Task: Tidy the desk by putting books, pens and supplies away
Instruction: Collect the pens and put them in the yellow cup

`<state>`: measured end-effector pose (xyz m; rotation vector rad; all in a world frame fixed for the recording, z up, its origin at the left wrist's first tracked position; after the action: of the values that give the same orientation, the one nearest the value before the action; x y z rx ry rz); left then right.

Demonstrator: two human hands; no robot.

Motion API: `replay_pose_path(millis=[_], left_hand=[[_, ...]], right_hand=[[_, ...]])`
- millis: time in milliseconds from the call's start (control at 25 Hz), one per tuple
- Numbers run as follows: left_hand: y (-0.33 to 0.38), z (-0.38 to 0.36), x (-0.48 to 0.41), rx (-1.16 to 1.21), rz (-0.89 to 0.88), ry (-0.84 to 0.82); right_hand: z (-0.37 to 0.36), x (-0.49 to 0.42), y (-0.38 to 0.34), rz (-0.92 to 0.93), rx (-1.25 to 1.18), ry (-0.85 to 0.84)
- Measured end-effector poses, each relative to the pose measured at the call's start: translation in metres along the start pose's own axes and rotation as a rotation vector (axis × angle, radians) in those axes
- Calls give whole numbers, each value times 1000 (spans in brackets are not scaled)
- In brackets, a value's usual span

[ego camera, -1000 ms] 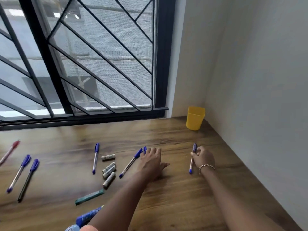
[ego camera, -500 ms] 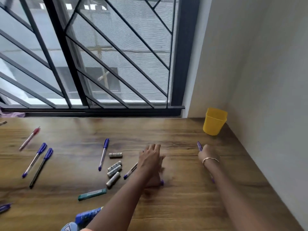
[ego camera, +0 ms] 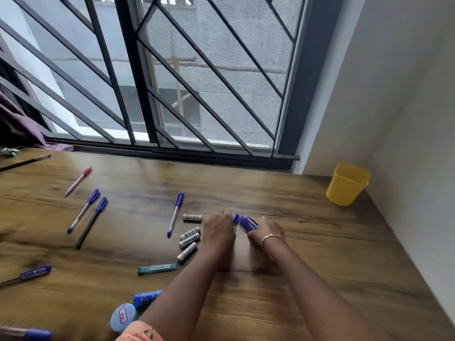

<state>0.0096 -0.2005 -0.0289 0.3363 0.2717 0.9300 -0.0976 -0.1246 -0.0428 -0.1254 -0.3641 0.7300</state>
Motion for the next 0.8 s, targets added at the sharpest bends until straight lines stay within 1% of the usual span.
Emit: replay_pose_path(millis=[40,80,120,200,280,360,400,520,600,680,720,800], left_hand=[[0,0,0,-4,12,2],[0,1,0,4,27,5],[-1,2,0,30,50,9],[-2,4,0,149,115,20],[0,6,-1,329,177,37],[5,9,0,497,217,61],[7,11,2,554,221,60],[5,15,9,641,237,62],[-7,18,12,736,256,79],[-26,27,17,752,298,134],[-37,34,21,731,316,173],[-61,50,30,724,360,234]], right_hand=[[0,-4,5,-28,-89,-16],[-3,-7,10,-60,-271,-46],[-7,-10,13,-85,-502,-91],[-15,-10,14,-132,-934,-188],[-20,-4,9,-163,-1219,-297],[-24,1,-4,-146,-1298,-411],[-24,3,-10,-126,-1289,-448],[-28,5,-22,-113,-1232,-467],[-24,6,-27,-83,-1176,-434],[-16,6,-38,-36,-1103,-393],[-15,6,-47,-21,-1084,-403],[-16,8,-73,-31,-1089,-504]])
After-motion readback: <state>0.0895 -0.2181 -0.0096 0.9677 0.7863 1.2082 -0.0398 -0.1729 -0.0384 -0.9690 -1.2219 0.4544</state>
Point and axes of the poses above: each hand's wrist, its own x-axis away from the middle knuckle, its own z-axis out of the back of the hand, y = z × x, the point moved 8 cm from there along -x, towards the middle knuckle, and after that the axes turned 9 degrees about x, right-handed, at the moved point
